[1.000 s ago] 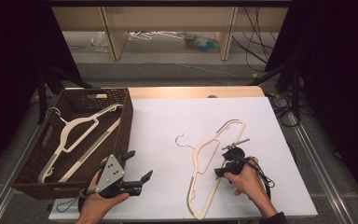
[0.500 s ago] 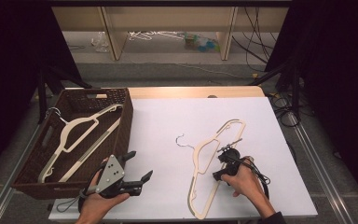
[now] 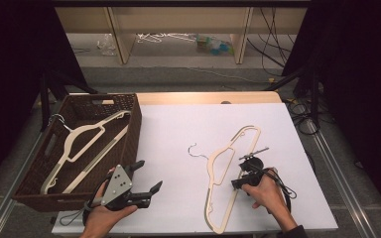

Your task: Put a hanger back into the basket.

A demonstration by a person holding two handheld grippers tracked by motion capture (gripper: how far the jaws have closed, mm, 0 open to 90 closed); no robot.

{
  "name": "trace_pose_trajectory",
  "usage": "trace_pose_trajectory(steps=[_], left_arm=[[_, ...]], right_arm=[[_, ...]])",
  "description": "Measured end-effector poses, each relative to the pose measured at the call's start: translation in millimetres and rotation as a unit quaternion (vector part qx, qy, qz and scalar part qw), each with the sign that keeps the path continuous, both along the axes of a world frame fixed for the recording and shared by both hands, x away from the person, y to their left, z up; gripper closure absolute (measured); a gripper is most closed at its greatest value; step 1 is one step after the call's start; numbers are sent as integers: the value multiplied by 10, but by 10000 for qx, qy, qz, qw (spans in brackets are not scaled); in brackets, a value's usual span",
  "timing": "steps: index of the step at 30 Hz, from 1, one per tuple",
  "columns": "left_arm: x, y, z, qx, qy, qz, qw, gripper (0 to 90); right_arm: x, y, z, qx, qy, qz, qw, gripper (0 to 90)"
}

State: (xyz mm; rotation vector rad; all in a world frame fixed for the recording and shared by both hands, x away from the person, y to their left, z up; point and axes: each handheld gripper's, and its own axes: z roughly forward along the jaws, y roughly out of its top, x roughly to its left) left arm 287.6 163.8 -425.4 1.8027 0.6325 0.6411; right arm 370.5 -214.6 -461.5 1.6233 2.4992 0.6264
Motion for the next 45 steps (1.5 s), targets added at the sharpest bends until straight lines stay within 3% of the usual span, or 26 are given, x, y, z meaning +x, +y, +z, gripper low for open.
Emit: trace_pose_trajectory(steps=[2, 3, 5, 6, 10, 13, 14, 15, 18, 20, 21, 22, 25, 27, 31, 34, 36, 38, 41, 45], left_arm=[[-6, -9, -3, -10, 18, -18, 10000, 203], [-7, -11, -2, -3, 14, -26, 10000, 205], [-1, -9, -2, 33, -13, -34, 10000, 206], [-3, -10, -3, 47, -7, -27, 10000, 207], [-5, -12, -2, 51, -7, -27, 10000, 211], [-7, -11, 3, 60, -18, -35, 10000, 213], [-8, -11, 3, 32, -15, -39, 10000, 215], [-7, -10, 2, 30, -14, -38, 10000, 215], [-9, -6, 2, 17, -12, -33, 10000, 216], [-9, -4, 5, -1, -23, -25, 10000, 217], [-10, -4, 6, -3, -24, -23, 10000, 217], [-10, -4, 6, -3, -24, -23, 10000, 217], [-14, -8, 4, -1, -21, -30, 10000, 217], [-12, -8, 4, -4, -18, -30, 10000, 218], [-9, -6, 4, -1, -19, -33, 10000, 219], [-7, -9, 3, 10, -14, -48, 10000, 220], [-7, -13, 3, 19, -15, -64, 10000, 222], [-12, -16, 2, 11, -8, -73, 10000, 224], [-15, -14, 6, 11, -17, -82, 10000, 225], [-15, -11, 9, -32, -18, -47, 10000, 228]], right_arm=[[-45, 30, 22, -10, 256, -18, 9997, 421], [-45, 28, 9, -103, 169, 89, 9998, 414], [-48, 54, 16, -211, 276, 19, 9994, 406], [-51, 63, 21, -139, 289, 7, 9995, 385], [-57, 170, -3, -368, 299, 64, 9989, 262], [-76, 245, -2, -542, 355, 23, 9979, 278], [-83, 267, 6, -788, 378, 76, 9961, 338], [-86, 263, 14, -839, 404, 75, 9956, 354], [-60, 187, 4, -803, 193, 373, 9959, 398], [-62, 184, 10, -833, 194, 396, 9956, 424], [-71, 190, 12, -782, 258, 262, 9963, 447], [-54, 148, 6, -757, 138, 412, 9962, 480], [-53, 62, 16, -450, 233, 180, 9986, 536], [-42, 25, 7, -388, 121, 316, 9987, 546], [-47, 45, 41, -385, 342, 84, 9986, 537], [-65, 42, 43, -359, 474, 80, 9982, 470], [-83, 58, 45, -432, 451, 85, 9980, 468], [-92, 117, 66, -660, 659, 111, 9956, 433], [-113, 173, 63, -859, 722, 190, 9935, 398], [-115, 159, 61, -890, 742, 348, 9927, 398]])
